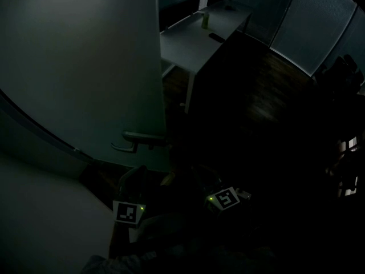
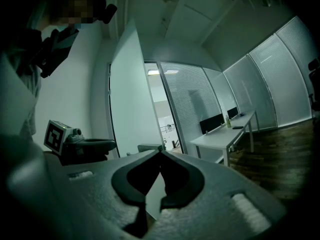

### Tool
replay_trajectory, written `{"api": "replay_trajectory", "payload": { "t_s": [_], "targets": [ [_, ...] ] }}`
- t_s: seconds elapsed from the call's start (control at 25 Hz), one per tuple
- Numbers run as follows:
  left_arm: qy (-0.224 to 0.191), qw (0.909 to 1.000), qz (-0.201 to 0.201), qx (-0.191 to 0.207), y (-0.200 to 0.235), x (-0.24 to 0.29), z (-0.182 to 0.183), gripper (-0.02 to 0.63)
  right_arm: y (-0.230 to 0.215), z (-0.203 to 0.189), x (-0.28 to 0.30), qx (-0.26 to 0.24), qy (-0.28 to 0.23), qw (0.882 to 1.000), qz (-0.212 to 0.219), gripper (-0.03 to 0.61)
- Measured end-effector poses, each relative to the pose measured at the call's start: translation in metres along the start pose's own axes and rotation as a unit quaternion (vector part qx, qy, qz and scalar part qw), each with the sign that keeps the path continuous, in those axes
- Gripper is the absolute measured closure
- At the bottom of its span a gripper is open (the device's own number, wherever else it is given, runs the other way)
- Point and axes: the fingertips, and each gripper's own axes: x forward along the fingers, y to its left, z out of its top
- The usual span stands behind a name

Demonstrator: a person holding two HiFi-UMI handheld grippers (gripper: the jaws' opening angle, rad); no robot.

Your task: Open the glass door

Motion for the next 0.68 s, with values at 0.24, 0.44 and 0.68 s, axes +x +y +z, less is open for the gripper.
{"api": "replay_trajectory", "payload": {
  "t_s": [0.24, 0.44, 0.68],
  "targets": [
    [-0.001, 1.0000, 0.000, -0.009, 0.0052, 0.0017, 0.0020, 0.611, -0.0028, 0.0016, 0.0017, 0.003, 0.001, 1.000, -0.002, 0.580],
    [0.001, 1.0000, -0.003, -0.001, 0.0048, 0.0046, 0.0039, 0.611, -0.0061, 0.0022, 0.0017, 0.005, -0.001, 1.000, -0.005, 0.580],
    [0.004, 1.0000, -0.003, -0.005, 0.0062, 0.0067, 0.0002, 0.611, -0.0093, -0.0009, 0.0032, 0.005, 0.002, 1.000, -0.007, 0.580]
  ]
}}
